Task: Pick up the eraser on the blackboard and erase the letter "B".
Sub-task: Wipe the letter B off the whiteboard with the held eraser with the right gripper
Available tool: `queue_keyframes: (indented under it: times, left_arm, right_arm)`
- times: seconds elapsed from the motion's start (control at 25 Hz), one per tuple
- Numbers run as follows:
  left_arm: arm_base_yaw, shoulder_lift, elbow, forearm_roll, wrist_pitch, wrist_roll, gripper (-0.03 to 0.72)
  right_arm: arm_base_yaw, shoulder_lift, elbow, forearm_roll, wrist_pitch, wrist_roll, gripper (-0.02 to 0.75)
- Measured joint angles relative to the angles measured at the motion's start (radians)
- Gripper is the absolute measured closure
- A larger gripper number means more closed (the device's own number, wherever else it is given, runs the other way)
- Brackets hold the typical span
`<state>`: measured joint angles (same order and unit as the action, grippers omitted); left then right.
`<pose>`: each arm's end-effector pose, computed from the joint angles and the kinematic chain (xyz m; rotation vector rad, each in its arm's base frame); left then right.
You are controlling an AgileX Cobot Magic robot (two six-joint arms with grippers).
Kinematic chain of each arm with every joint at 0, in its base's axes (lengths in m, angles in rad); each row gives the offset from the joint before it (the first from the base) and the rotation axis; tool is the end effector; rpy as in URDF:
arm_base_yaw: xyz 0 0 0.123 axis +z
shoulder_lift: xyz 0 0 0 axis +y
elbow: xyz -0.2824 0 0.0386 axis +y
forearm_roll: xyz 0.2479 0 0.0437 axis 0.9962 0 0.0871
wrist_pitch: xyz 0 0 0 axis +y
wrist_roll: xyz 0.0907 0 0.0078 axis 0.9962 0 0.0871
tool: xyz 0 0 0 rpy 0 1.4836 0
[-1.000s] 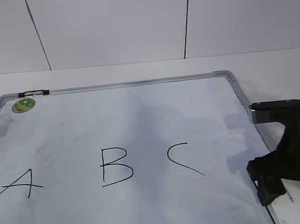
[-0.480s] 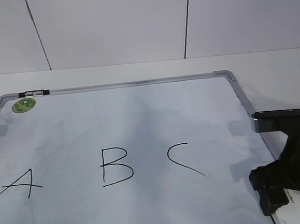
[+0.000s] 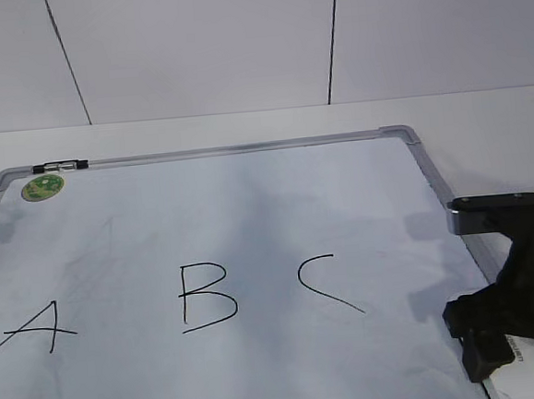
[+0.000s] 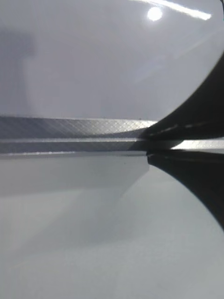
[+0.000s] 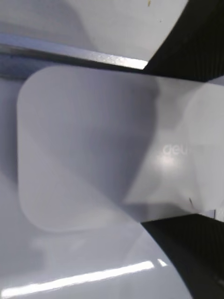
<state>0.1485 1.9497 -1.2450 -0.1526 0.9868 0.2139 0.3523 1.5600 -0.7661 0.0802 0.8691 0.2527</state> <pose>0.3526 0.0411 0.1535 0.0328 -3.1246 0.2031 0.2234 0.0881 0.1688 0.0743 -3.1165 -0.0886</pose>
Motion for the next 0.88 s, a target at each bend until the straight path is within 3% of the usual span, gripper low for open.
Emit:
queue_keyframes:
  times: [0.32,0.88]
  left_arm:
    - [0.000,0.000,0.000,0.000,0.000,0.000,0.669]
    - [0.000,0.000,0.000,0.000,0.004,0.000,0.669]
  right_arm:
    - [0.000,0.000,0.000,-0.004,0.013,-0.002,0.209]
    - [0.002,0.004,-0.029,-0.015,0.069,0.000,0.214]
